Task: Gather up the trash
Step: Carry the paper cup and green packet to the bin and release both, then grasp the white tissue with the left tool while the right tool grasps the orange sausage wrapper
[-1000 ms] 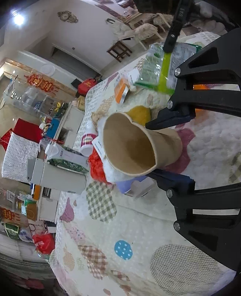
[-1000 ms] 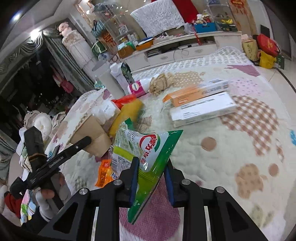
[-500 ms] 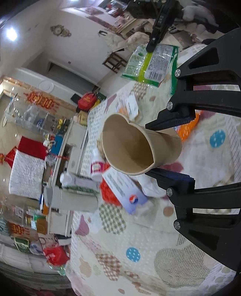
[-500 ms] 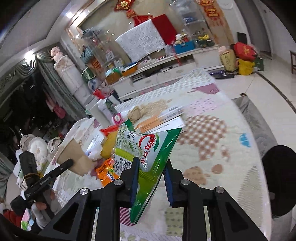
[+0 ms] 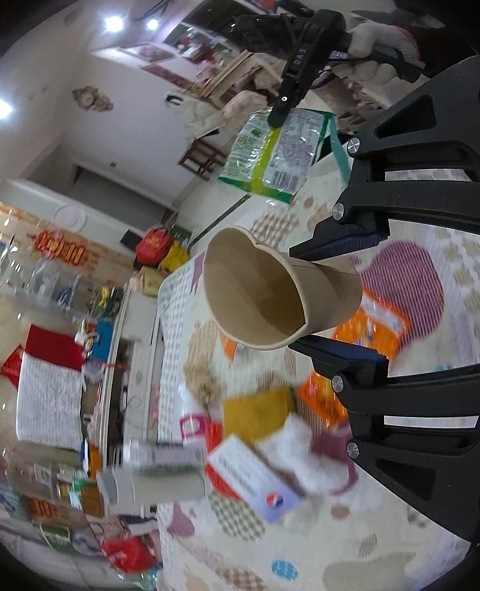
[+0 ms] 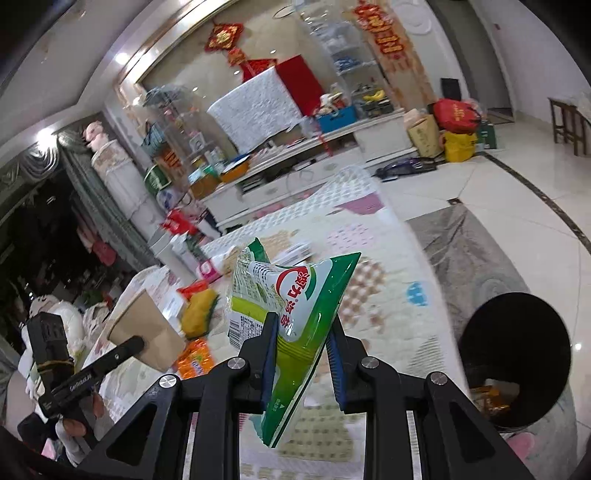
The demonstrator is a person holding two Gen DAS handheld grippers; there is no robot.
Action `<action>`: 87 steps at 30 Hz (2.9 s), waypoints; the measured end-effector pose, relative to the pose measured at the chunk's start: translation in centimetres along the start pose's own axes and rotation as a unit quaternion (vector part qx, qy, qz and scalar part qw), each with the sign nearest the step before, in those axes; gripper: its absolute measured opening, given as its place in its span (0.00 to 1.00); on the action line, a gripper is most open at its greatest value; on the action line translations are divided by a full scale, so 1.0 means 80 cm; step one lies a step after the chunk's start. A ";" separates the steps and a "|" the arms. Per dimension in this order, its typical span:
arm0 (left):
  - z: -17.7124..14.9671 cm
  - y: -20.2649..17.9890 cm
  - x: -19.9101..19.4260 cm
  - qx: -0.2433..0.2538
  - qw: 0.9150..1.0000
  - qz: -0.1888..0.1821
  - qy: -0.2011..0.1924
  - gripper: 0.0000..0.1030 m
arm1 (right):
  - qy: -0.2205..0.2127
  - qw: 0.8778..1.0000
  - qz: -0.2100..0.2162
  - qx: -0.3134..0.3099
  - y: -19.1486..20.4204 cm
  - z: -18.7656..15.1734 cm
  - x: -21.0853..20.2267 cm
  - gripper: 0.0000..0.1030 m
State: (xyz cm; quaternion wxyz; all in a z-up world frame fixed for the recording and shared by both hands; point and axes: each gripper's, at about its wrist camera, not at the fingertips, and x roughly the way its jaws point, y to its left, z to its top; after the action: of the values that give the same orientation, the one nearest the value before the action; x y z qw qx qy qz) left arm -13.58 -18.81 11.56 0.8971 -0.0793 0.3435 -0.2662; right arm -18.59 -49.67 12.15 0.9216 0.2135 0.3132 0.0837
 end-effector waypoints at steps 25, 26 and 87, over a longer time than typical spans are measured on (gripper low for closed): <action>-0.022 -0.279 0.204 0.084 0.978 -0.142 0.126 0.38 | -0.023 0.967 -0.244 0.074 -0.216 -0.027 -0.092 0.23; -0.023 -0.283 0.211 0.083 0.978 -0.141 0.128 0.39 | -0.021 0.965 -0.251 0.075 -0.220 -0.027 -0.091 0.23; -0.030 -0.061 0.074 0.017 0.997 0.053 0.046 0.62 | 0.080 0.991 -0.099 -0.036 0.007 -0.050 0.057 0.68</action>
State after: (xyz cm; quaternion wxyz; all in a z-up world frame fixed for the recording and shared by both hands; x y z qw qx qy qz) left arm -13.58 -25.97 7.93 0.8943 -0.0336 0.3841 -0.2272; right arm -17.48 -46.47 7.07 0.9046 0.1408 0.4019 0.0200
